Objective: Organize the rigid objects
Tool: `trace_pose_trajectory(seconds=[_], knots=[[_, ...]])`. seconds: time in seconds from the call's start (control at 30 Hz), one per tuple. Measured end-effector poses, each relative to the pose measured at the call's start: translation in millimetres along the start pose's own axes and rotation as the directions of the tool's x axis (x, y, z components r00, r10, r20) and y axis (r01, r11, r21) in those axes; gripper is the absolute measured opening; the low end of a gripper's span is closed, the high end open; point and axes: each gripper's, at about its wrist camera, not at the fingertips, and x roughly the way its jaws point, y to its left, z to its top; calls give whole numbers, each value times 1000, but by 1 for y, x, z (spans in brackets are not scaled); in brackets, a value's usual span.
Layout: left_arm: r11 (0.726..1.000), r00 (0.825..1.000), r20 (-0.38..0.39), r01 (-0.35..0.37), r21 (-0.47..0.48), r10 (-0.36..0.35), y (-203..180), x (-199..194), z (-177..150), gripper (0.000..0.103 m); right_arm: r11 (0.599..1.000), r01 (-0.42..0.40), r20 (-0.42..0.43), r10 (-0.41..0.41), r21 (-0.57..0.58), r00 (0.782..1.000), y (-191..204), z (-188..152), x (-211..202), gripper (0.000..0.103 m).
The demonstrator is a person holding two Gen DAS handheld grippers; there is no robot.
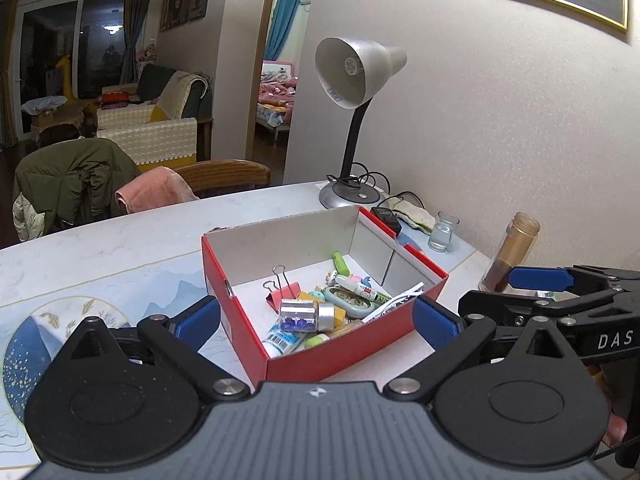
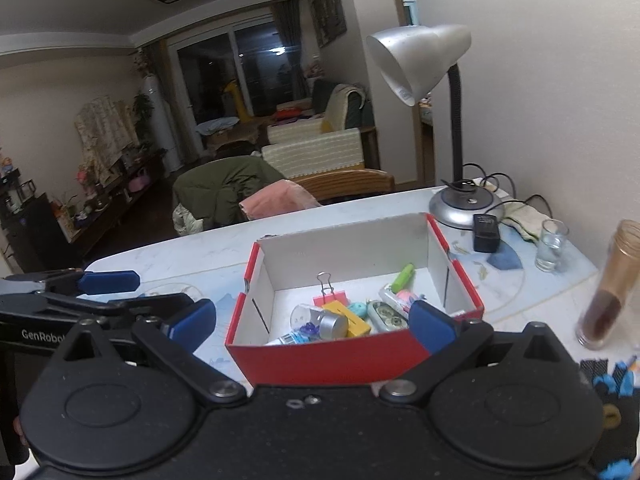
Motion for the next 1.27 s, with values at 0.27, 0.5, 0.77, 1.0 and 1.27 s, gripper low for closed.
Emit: trace_pose_trajectory(seconds=[0.27, 0.5, 0.77, 1.0, 1.27], knots=[[1000, 1000, 13, 8, 19, -9, 0, -9, -5, 103, 998, 53, 31, -54, 42, 998, 11, -14, -15, 103], [1000, 1000, 6, -1, 20, 0, 3, -8, -7, 103, 993, 95, 48, -98, 69, 994, 16, -21, -21, 103], [1000, 1000, -18, 22, -4, -22, 9, -2, -12, 103, 991, 105, 38, -108, 81, 993, 17, -23, -20, 103], [999, 999, -30, 31, -9, -31, 9, 3, -12, 103, 989, 111, 30, -115, 92, 993, 17, -25, -20, 103], [1000, 1000, -26, 12, -1, -12, 11, 5, -12, 103, 989, 114, 30, -117, 99, 993, 16, -25, -19, 103]])
